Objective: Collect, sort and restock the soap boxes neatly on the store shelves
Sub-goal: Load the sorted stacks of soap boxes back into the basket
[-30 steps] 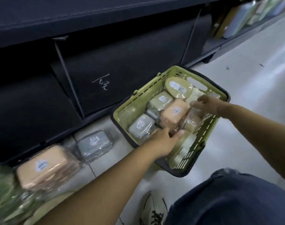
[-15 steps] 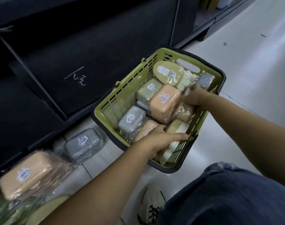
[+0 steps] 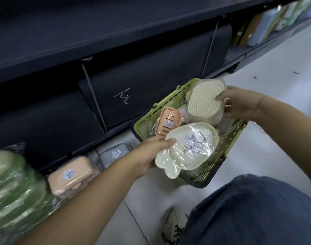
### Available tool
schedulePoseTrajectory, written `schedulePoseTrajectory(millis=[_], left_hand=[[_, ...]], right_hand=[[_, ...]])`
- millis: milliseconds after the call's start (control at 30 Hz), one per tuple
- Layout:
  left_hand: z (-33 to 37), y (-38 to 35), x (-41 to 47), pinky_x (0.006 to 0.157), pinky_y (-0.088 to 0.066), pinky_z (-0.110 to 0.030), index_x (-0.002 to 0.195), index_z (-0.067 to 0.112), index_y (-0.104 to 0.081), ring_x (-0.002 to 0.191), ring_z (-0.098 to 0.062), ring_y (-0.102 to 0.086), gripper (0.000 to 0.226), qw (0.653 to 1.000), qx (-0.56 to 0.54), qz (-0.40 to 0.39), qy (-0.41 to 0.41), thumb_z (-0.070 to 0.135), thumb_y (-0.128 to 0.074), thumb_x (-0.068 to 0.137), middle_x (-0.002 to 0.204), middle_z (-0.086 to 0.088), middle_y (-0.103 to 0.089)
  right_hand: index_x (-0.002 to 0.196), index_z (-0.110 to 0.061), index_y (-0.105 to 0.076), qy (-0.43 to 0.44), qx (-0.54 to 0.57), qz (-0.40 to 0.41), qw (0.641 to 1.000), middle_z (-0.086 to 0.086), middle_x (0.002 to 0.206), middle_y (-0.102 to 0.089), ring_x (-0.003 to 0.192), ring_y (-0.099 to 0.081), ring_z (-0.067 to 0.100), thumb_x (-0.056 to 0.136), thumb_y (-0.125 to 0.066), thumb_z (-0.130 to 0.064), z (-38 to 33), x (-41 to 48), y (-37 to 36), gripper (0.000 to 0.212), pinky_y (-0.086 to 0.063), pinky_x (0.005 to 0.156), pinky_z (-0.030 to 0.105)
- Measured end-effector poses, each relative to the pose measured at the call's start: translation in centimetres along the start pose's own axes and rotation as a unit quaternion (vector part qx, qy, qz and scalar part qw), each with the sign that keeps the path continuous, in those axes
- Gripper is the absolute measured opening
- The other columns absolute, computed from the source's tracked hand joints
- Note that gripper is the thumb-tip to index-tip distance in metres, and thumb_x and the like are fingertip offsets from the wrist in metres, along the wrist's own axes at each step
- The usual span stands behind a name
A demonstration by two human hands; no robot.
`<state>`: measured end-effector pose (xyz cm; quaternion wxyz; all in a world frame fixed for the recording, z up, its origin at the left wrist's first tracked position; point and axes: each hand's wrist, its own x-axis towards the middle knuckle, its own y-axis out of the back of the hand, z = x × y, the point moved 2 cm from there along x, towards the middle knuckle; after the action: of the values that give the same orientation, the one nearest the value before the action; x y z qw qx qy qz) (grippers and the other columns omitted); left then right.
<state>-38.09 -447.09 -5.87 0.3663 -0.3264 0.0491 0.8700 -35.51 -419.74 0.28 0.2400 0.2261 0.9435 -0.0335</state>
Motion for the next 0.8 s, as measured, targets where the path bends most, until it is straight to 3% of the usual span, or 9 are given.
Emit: schedulePoseTrajectory(millis=[133,200,267,333,433,567,633,700,800], left_hand=[[0.6,7.8,-9.5,0.065,-0.056,-0.027,0.105,0.006,-0.070,0.077,-0.021,-0.070,0.040,0.997,0.003,0.061,-0.048,0.032,-0.072,0.074,0.097,-0.017,-0.074],[-0.3,12.3,-15.1,0.064,-0.058,-0.029,0.102,0.006,-0.070,0.068,-0.022,-0.072,0.039,0.993,0.008,0.100,-0.060,0.033,-0.081,0.075,0.089,-0.017,-0.074],[-2.2,16.6,-20.9,0.085,-0.056,-0.041,0.110,0.009,-0.069,0.086,-0.030,-0.073,0.065,0.988,0.027,0.148,-0.042,0.045,-0.087,0.059,0.100,-0.017,-0.074],[-4.9,20.7,-27.0,0.087,-0.055,-0.044,0.113,0.009,-0.070,0.093,-0.035,-0.071,0.072,0.979,0.009,0.201,-0.021,0.047,-0.090,0.056,0.106,-0.019,-0.072],[-8.8,25.2,-35.7,0.093,-0.048,-0.047,0.112,0.016,-0.072,0.099,-0.038,-0.067,0.075,0.953,-0.026,0.300,0.017,0.056,-0.090,0.051,0.111,-0.018,-0.071],[-12.1,29.0,-43.2,0.094,-0.050,-0.056,0.115,0.006,-0.068,0.098,-0.040,-0.068,0.092,0.903,-0.115,0.413,-0.027,0.050,-0.095,0.039,0.109,-0.021,-0.071],[-12.7,30.4,-45.1,0.073,-0.060,-0.038,0.109,0.006,-0.068,0.079,-0.024,-0.072,0.072,0.876,-0.127,0.463,-0.051,0.045,-0.087,0.051,0.095,-0.012,-0.075],[-12.8,31.4,-46.5,0.053,-0.057,-0.024,0.105,0.009,-0.067,0.065,-0.013,-0.071,0.050,0.863,-0.143,0.480,-0.068,0.038,-0.073,0.066,0.084,-0.005,-0.076],[-14.0,33.7,-48.6,0.055,-0.058,-0.024,0.106,0.009,-0.066,0.070,-0.013,-0.072,0.046,0.854,-0.160,0.489,-0.080,0.035,-0.070,0.068,0.095,-0.006,-0.076]], right_hand=[[0.104,-0.020,-0.058,-0.002,-0.007,-0.123,0.992,0.003,0.099,-0.061,0.083,-0.058,0.016,0.084,-0.060,-0.015,-3.5,-4.7,-7.3,0.021,-0.059,0.063,0.026],[0.108,-0.020,-0.065,-0.003,-0.048,-0.210,0.977,0.002,0.101,-0.067,0.088,-0.063,0.016,0.067,-0.077,-0.029,-4.1,-7.0,-12.1,0.044,-0.060,0.069,0.028],[0.121,-0.014,-0.064,-0.005,-0.110,-0.279,0.954,0.007,0.110,-0.068,0.097,-0.063,0.021,0.046,-0.091,-0.039,-3.8,-9.0,-17.3,0.084,-0.059,0.074,0.032],[0.123,-0.010,-0.062,-0.018,-0.145,-0.328,0.933,0.013,0.116,-0.067,0.102,-0.062,0.026,0.040,-0.094,-0.039,-2.3,-10.9,-22.8,0.094,-0.057,0.080,0.036],[0.116,-0.009,-0.064,-0.081,-0.166,-0.368,0.911,0.013,0.113,-0.069,0.098,-0.065,0.022,0.053,-0.089,-0.026,2.1,-14.0,-30.5,0.070,-0.057,0.078,0.034],[0.106,-0.009,-0.066,-0.215,-0.174,-0.380,0.882,0.008,0.099,-0.067,0.088,-0.061,0.020,0.065,-0.077,-0.016,10.7,-18.4,-38.3,0.043,-0.053,0.071,0.028],[0.102,-0.012,-0.064,-0.287,-0.182,-0.355,0.871,0.007,0.096,-0.062,0.085,-0.054,0.019,0.068,-0.073,-0.016,15.6,-20.7,-41.2,0.035,-0.044,0.069,0.026],[0.104,-0.013,-0.063,-0.350,-0.168,-0.339,0.857,0.005,0.094,-0.059,0.081,-0.051,0.017,0.066,-0.077,-0.016,20.3,-22.8,-43.7,0.040,-0.039,0.064,0.024],[0.090,-0.013,-0.063,-0.410,-0.096,-0.312,0.852,0.004,0.081,-0.058,0.076,-0.053,0.017,0.077,-0.075,-0.011,25.3,-26.1,-47.9,0.018,-0.048,0.058,0.026]])
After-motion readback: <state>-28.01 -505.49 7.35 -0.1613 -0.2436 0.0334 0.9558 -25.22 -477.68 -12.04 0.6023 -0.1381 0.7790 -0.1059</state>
